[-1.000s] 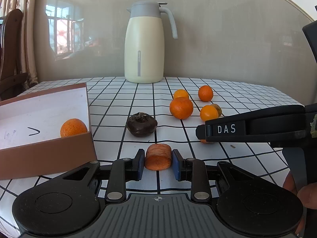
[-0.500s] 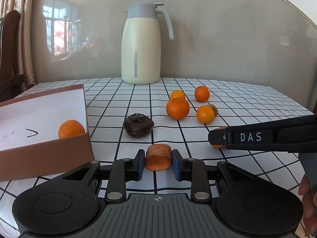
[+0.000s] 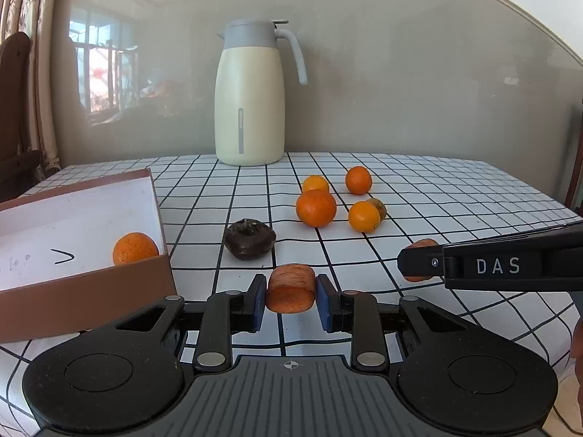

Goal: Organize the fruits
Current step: 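Carry both chunks into the white box and open both tools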

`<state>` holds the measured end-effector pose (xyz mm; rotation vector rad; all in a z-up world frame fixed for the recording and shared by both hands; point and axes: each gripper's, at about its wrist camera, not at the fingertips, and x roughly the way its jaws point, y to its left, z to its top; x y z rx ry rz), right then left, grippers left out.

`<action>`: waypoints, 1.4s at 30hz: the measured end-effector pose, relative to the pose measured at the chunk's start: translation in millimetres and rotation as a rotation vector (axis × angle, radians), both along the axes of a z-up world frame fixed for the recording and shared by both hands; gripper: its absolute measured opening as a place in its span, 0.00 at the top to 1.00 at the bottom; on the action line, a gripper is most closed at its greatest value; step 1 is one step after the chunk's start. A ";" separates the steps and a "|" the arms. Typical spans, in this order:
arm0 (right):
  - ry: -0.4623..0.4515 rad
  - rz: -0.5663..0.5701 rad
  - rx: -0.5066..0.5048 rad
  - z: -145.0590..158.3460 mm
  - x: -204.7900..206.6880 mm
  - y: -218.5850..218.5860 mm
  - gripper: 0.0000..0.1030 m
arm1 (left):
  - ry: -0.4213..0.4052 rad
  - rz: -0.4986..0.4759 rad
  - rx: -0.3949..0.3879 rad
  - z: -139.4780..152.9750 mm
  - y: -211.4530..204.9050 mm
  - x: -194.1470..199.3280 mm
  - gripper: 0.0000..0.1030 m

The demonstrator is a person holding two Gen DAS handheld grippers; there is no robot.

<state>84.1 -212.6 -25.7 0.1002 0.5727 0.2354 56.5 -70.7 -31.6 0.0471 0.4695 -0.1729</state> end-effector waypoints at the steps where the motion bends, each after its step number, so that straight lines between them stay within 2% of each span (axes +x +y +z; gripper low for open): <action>1: -0.002 0.002 -0.001 1.0 -1.5 0.5 0.79 | -0.001 -0.003 -0.001 1.3 1.2 -1.4 0.71; 7: -0.001 0.022 -0.005 2.4 -9.4 5.3 0.79 | -0.014 -0.010 0.000 6.3 7.0 -8.7 0.71; 17: -0.073 0.069 0.041 18.2 -14.7 18.6 0.79 | -0.085 0.023 -0.013 24.3 33.3 -24.7 0.71; 30: -0.154 0.183 0.081 34.3 -11.1 70.0 0.79 | -0.132 0.164 -0.030 36.8 96.7 -37.9 0.71; 42: -0.182 0.258 0.099 37.2 -5.8 115.5 0.79 | -0.146 0.294 -0.050 38.1 147.8 -44.8 0.71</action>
